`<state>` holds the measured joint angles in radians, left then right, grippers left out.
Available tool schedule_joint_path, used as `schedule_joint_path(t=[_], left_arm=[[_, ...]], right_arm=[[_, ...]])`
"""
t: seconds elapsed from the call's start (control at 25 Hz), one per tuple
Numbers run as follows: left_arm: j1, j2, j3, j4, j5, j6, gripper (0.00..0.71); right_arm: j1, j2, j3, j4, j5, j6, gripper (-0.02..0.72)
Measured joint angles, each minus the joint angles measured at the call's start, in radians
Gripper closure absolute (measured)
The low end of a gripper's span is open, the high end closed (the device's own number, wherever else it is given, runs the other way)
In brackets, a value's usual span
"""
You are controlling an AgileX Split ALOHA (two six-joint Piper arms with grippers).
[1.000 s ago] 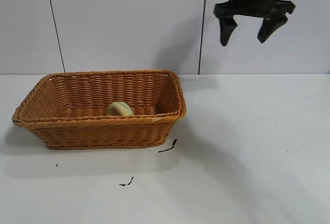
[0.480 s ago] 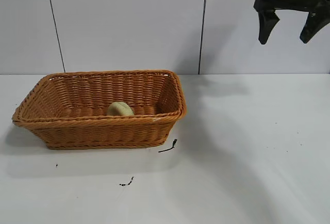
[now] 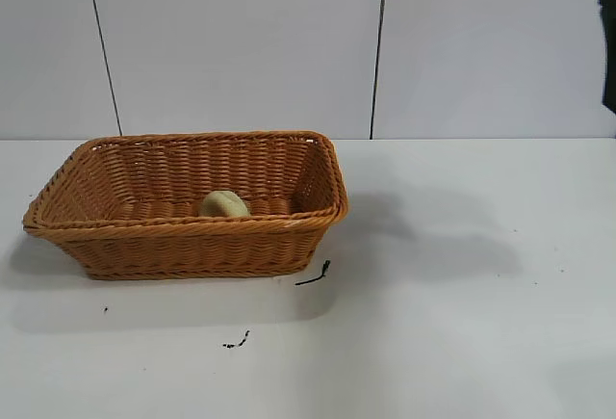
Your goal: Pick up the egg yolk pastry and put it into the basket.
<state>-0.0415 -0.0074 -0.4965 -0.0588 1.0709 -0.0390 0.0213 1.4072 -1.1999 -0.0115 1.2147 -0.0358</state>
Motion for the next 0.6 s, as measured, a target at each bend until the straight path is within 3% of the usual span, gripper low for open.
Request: schedule_joint_path(t=[0.12,0.6], left_arm=[[0.000,0.000,0.000,0.000,0.000,0.000,0.015],[0.000,0.000,0.000,0.000,0.000,0.000,0.015]], right_arm=[[0.000,-0.176,0.137,0.000,-0.004,0.002,0.070],[0.000,-0.938,0.563,0.031,-0.141,-0.046,0.070]])
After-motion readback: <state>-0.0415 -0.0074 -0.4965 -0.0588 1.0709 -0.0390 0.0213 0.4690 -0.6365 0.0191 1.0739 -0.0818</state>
